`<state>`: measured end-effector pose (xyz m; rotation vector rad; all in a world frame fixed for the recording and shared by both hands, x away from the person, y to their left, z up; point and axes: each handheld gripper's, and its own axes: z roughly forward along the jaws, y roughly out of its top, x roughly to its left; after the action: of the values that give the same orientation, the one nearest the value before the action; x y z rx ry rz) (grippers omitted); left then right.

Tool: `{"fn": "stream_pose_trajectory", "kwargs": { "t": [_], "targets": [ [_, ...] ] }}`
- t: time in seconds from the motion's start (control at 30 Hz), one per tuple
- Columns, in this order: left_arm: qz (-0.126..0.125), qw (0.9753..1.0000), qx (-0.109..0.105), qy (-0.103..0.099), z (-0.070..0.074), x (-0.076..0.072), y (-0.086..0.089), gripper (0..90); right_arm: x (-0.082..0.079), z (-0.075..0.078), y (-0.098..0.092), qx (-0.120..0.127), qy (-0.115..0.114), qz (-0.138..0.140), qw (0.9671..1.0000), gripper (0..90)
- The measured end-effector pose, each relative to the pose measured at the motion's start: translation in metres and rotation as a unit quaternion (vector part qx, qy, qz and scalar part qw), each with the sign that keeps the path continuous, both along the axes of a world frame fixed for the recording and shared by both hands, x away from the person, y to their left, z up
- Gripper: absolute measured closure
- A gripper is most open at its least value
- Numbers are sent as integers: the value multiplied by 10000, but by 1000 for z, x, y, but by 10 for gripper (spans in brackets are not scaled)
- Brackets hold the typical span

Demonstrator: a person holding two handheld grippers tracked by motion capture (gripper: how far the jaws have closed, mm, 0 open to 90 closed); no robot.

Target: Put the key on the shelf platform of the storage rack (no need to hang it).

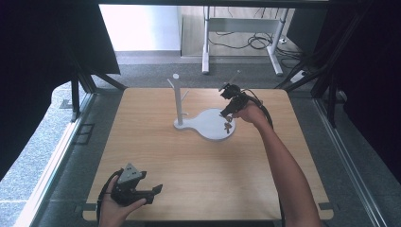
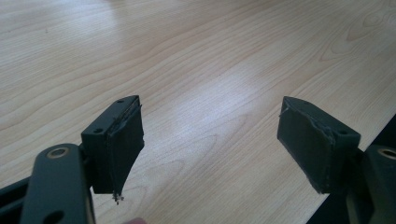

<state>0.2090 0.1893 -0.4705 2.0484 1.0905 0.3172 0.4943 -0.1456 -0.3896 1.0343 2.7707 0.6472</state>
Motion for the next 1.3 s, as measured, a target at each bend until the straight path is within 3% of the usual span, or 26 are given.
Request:
{"fn": "stream_pose_trajectory", "kwargs": {
  "t": [0.77, 1.3],
  "targets": [
    [-21, 10000, -28, 3, 0, 0, 0, 231, 33, -9, 25, -19, 8, -55, 10000, 898],
    [4, 10000, -25, 15, -1, 0, 2, 231, 41, -47, 31, 40, 28, -243, 9997, 897]
  ]
}}
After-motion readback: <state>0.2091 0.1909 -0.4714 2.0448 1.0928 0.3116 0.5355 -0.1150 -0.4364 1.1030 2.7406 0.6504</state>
